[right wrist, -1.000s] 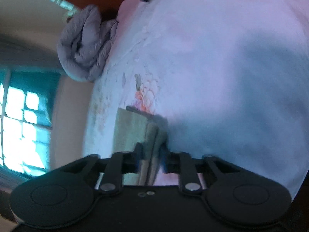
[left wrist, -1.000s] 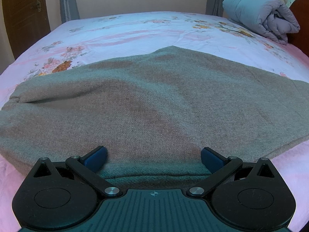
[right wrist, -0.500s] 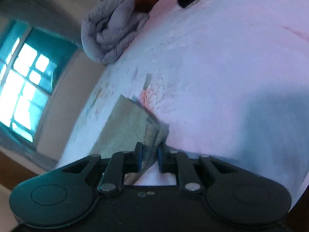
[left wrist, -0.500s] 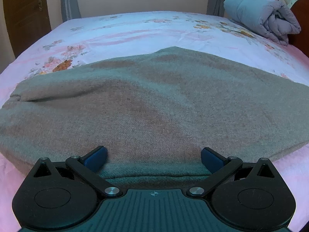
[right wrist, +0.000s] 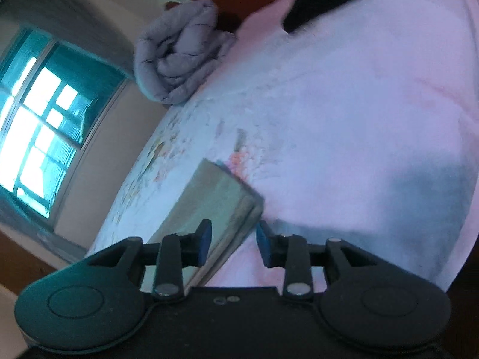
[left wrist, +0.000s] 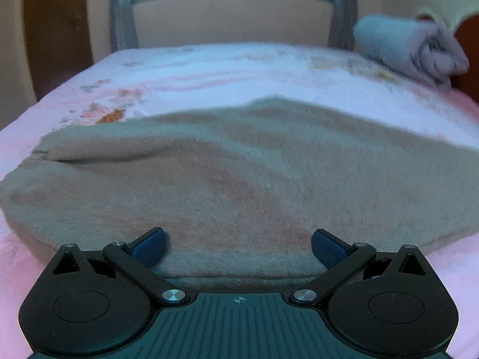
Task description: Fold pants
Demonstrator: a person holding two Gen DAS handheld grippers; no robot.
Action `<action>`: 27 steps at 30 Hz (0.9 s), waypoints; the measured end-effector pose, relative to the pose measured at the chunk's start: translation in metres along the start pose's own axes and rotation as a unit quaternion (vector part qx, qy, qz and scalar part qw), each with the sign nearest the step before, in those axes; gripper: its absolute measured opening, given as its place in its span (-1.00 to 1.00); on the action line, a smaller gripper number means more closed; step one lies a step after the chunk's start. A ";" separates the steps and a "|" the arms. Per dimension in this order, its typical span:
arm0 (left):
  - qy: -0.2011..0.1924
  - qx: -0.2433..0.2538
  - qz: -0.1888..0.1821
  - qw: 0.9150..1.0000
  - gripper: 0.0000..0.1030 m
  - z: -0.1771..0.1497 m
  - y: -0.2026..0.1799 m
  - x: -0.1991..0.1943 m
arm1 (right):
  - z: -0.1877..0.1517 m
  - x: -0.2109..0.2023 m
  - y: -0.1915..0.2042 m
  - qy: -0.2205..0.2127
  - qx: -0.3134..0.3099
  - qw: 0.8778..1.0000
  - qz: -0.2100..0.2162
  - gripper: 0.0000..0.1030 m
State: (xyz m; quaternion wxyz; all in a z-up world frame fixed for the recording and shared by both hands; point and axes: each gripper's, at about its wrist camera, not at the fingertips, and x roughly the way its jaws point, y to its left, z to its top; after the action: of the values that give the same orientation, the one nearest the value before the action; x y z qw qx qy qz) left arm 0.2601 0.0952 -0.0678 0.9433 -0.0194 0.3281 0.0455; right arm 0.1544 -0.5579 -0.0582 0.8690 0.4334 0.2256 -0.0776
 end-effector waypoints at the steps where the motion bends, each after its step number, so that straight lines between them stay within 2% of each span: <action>1: -0.013 -0.011 0.009 1.000 1.00 0.000 0.004 -0.006 | -0.002 -0.004 0.008 0.000 -0.016 1.000 0.001 -0.45; 5: -0.054 -0.070 0.044 0.995 1.00 0.001 0.042 -0.028 | -0.016 0.002 0.061 0.025 -0.101 0.994 0.028 -0.42; 8: -0.048 -0.105 0.079 0.990 1.00 0.002 0.084 -0.033 | -0.040 0.030 0.124 0.068 -0.171 0.980 0.080 -0.42; 12: -0.039 -0.131 0.129 0.982 1.00 0.004 0.141 -0.035 | -0.095 0.088 0.225 0.144 -0.252 0.945 0.152 -0.42; 15: -0.054 -0.157 0.109 0.980 1.00 0.009 0.168 -0.034 | -0.149 0.134 0.297 0.198 -0.297 0.914 0.195 -0.42; 20: -0.063 -0.151 0.111 0.980 1.00 0.029 0.174 -0.007 | -0.253 0.208 0.390 0.290 -0.338 0.864 0.234 -0.42; 22: -0.044 -0.131 0.130 0.982 1.00 0.028 0.166 0.008 | -0.292 0.233 0.412 0.328 -0.351 0.843 0.243 -0.43; 24: 0.004 -0.105 0.164 0.981 1.00 0.018 0.163 0.026 | -0.320 0.252 0.423 0.361 -0.369 0.822 0.242 -0.51; 25: 0.018 -0.122 0.147 0.981 1.00 0.008 0.171 0.033 | -0.331 0.260 0.427 0.364 -0.390 0.815 0.226 -0.61; 26: 0.009 -0.172 0.118 0.978 1.00 -0.004 0.185 0.034 | -0.335 0.270 0.427 0.357 -0.403 0.815 0.214 -0.76; 27: 0.000 -0.197 0.100 0.975 1.00 -0.011 0.194 0.033 | -0.330 0.279 0.426 0.347 -0.401 0.823 0.206 -1.00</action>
State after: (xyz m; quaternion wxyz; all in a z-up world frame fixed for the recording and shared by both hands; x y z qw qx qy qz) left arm 0.2602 0.2898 -0.0979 0.9117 -0.1722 0.3128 0.2034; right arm 0.4350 -0.0200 -0.0533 0.8264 0.0814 0.4290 0.3556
